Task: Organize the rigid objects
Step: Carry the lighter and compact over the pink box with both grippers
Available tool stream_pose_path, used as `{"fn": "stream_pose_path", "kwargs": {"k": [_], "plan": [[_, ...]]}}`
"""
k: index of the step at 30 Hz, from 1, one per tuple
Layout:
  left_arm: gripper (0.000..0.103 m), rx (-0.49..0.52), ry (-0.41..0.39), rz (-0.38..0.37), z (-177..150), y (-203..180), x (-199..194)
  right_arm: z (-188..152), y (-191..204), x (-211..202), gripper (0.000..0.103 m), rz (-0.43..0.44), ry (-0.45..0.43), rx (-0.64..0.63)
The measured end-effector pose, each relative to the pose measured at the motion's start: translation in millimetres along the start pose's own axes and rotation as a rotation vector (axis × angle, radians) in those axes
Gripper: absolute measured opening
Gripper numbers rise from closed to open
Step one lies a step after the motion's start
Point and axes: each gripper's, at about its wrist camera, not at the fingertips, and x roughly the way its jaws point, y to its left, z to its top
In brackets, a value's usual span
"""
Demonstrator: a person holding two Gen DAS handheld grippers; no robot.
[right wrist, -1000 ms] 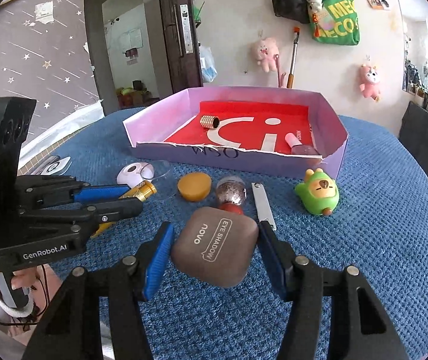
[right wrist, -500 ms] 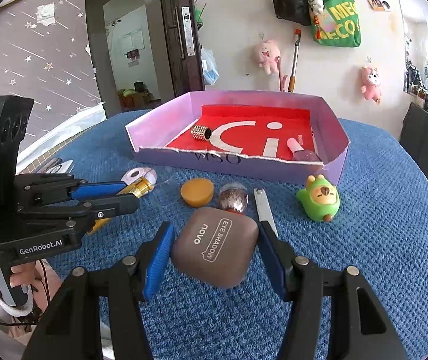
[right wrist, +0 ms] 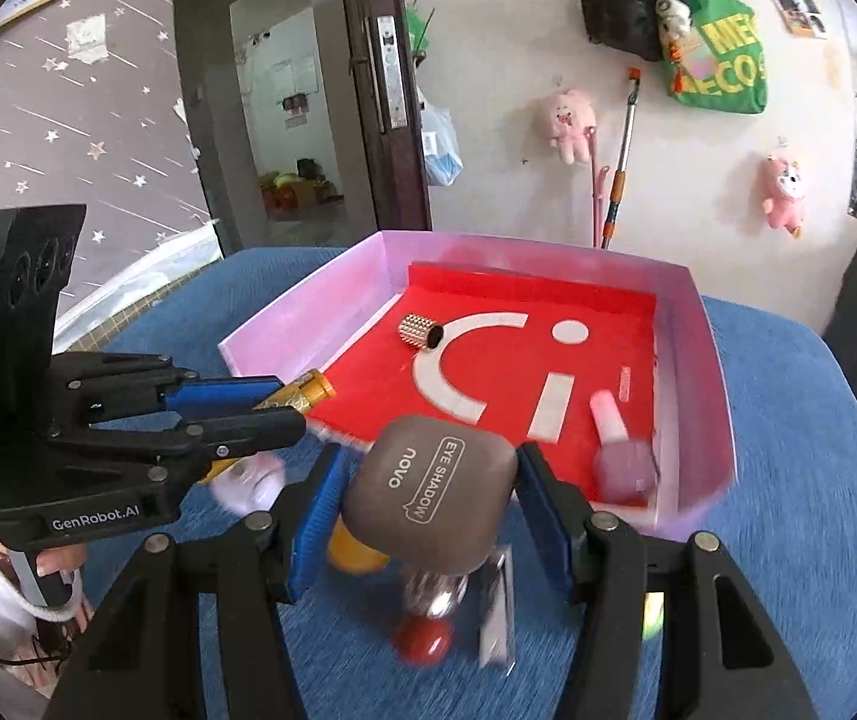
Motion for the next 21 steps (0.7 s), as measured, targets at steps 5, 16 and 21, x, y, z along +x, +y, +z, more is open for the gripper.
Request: {"fn": "stream_pose_path", "kwargs": {"k": [5, 16, 21], "plan": [[0.022, -0.008, 0.064, -0.011, 15.6, 13.2, 34.0, 22.9, -13.7, 36.3, 0.06, -0.001, 0.062, -0.05], [0.022, 0.074, 0.175, -0.007, 29.4, 12.3, 82.6, 36.1, -37.6, 92.2, 0.06, 0.039, 0.215, -0.081], [0.022, 0.097, 0.212, -0.004, 28.8, 10.4, 95.0, 32.6, -41.9, 107.8, 0.06, 0.043, 0.273, -0.104]]}}
